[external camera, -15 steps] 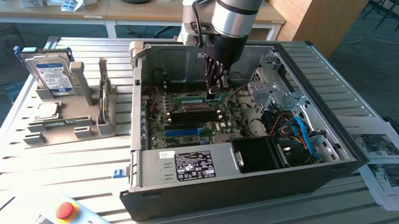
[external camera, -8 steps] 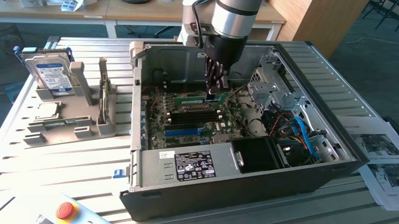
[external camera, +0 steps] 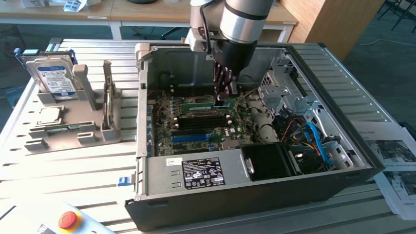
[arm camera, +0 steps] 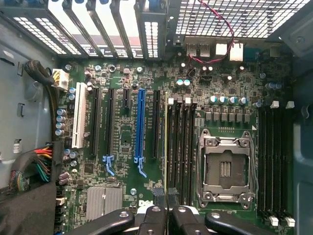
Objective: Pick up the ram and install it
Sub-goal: 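Insert the ram into the slot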
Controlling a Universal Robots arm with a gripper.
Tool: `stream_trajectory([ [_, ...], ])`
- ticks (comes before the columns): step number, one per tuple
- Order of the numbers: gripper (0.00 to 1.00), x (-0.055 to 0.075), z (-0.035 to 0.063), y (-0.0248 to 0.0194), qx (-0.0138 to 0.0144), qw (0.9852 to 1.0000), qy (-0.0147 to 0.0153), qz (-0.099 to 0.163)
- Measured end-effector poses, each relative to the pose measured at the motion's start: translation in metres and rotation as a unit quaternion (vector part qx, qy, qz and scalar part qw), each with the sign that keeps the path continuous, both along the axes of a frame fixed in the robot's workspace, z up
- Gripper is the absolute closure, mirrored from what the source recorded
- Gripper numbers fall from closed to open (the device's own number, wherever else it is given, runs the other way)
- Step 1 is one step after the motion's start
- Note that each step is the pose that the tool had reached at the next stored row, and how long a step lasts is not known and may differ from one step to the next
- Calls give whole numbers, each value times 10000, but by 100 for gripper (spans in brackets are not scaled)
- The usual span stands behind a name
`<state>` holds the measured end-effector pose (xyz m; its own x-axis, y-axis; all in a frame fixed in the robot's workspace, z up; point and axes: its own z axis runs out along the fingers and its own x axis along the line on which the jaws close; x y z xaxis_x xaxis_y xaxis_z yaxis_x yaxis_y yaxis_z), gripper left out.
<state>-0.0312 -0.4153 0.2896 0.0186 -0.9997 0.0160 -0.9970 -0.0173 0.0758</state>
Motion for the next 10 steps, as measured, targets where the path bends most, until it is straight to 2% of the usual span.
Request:
stream_trajectory([
  [6, 88, 0, -57, 0, -9, 10000, -3, 0],
  [10, 88, 0, -108, 0, -10, 10000, -16, 0],
])
